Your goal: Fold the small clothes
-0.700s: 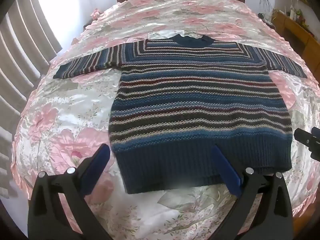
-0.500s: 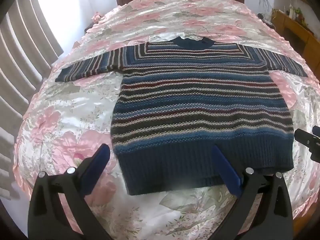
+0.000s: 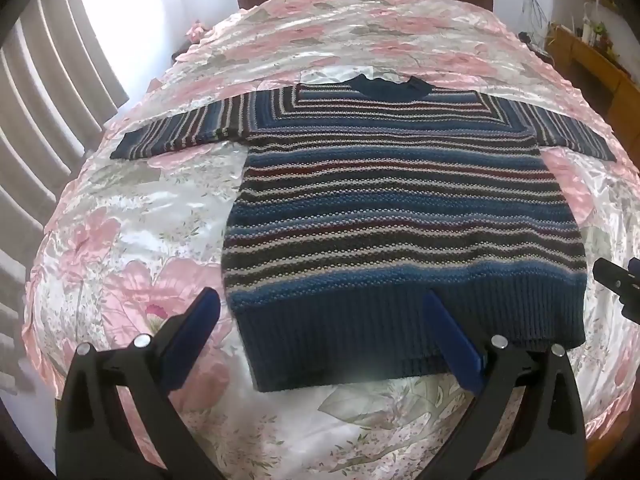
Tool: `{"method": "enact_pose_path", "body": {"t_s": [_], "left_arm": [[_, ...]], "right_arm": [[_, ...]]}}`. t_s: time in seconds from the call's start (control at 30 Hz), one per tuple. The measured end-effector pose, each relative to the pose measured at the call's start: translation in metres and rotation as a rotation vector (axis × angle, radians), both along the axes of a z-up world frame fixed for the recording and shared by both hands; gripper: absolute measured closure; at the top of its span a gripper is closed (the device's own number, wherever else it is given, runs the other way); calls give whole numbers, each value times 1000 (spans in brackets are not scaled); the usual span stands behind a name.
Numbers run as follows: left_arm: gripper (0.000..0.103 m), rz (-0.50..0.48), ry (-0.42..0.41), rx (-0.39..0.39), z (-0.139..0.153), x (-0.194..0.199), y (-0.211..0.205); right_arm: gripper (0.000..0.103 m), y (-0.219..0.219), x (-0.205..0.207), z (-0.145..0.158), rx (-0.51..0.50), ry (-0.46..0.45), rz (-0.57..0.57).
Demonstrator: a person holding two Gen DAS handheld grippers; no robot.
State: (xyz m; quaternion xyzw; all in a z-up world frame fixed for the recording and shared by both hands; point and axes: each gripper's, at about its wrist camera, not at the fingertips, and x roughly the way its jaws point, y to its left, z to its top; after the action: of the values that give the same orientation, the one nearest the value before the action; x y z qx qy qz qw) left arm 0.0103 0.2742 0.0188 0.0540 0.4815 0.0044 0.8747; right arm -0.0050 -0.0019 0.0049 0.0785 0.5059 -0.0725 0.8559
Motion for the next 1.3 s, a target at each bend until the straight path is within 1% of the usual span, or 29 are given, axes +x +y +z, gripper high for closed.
{"method": "enact_pose_path", "body": {"t_s": [0.4, 1.3], "left_arm": [[3, -1, 1, -3, 0, 0, 0], [3, 4, 12, -1, -5, 6, 1]], "right_arm": [[4, 5, 1, -7, -8, 10, 19], [4, 7, 7, -8, -1, 8, 26]]}}
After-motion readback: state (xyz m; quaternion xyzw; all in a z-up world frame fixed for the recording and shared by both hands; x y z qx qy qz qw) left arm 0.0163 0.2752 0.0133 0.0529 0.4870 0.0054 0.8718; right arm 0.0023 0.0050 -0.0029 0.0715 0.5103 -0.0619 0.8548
